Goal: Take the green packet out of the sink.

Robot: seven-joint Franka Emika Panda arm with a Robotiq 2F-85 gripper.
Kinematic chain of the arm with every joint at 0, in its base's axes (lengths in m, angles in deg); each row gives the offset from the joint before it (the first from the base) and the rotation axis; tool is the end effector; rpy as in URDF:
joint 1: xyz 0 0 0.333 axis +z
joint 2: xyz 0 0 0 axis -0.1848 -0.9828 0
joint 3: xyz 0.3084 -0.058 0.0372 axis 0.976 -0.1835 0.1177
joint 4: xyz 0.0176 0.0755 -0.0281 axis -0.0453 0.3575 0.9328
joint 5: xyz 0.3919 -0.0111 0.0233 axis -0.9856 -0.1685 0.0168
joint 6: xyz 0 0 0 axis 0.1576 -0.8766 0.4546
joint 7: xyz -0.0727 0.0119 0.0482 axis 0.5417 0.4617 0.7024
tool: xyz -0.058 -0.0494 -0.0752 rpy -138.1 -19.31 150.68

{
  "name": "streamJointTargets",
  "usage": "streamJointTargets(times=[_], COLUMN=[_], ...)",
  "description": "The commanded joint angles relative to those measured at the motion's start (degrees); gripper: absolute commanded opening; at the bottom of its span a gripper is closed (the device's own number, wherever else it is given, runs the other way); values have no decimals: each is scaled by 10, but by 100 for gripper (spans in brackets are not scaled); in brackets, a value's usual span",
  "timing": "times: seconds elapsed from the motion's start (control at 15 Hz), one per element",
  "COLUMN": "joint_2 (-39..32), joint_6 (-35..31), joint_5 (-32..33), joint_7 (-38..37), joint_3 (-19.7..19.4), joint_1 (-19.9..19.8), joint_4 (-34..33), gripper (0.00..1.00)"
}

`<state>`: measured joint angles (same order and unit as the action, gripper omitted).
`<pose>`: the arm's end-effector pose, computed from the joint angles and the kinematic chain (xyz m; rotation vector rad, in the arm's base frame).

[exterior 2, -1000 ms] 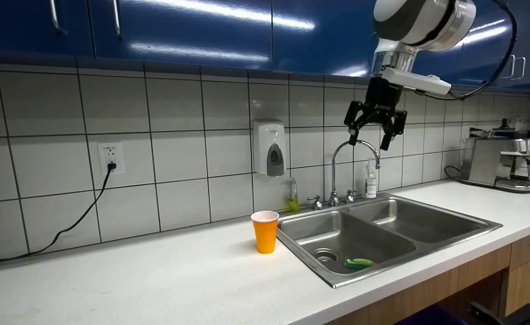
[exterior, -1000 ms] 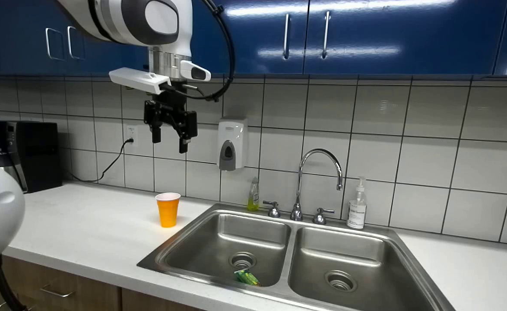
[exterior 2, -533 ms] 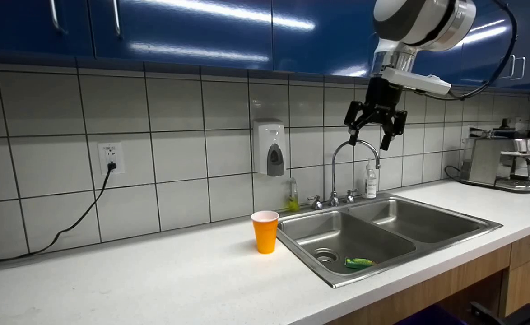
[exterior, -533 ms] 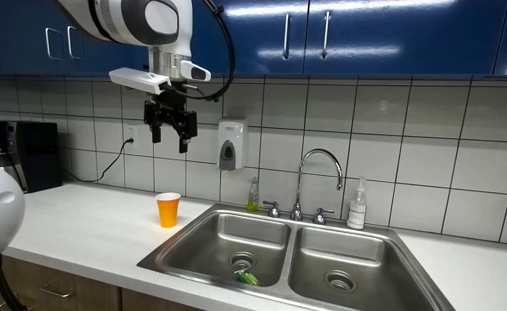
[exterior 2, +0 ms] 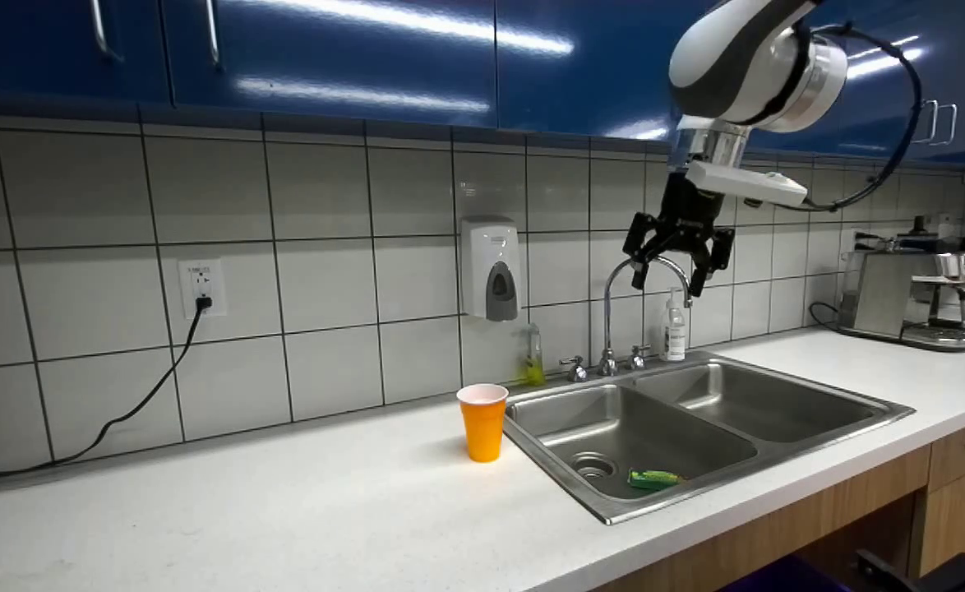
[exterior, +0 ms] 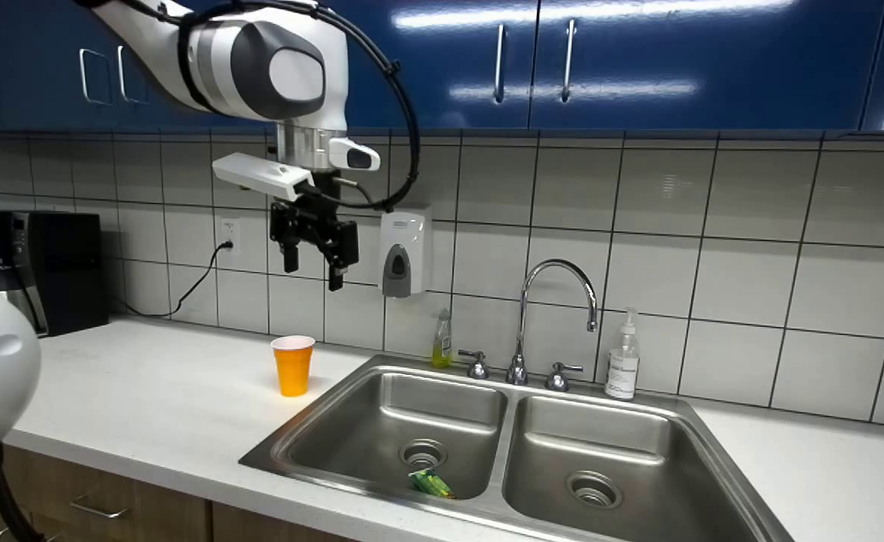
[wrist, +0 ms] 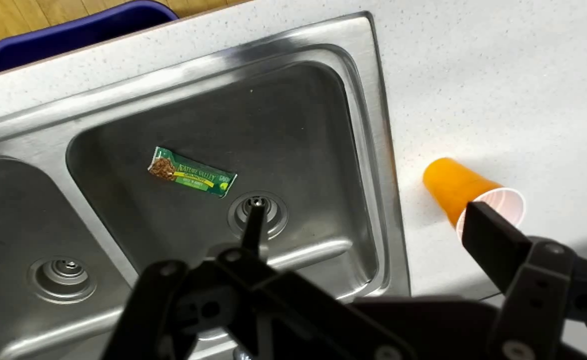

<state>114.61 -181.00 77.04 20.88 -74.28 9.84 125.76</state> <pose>0.3939 -0.0326 0.4637 -2.9758 0.2663 -0.3086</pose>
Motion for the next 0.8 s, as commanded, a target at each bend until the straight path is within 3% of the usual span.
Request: streamJointTargets(times=[0.0,0.73], joint_2=[-67,-313], joint_6=[-86,-308], joint_5=[7,13], joint_7=[13,37], joint_3=[-4,-23], joint_1=[-16,-24], joint_4=[7,-47], gripper=[100,100])
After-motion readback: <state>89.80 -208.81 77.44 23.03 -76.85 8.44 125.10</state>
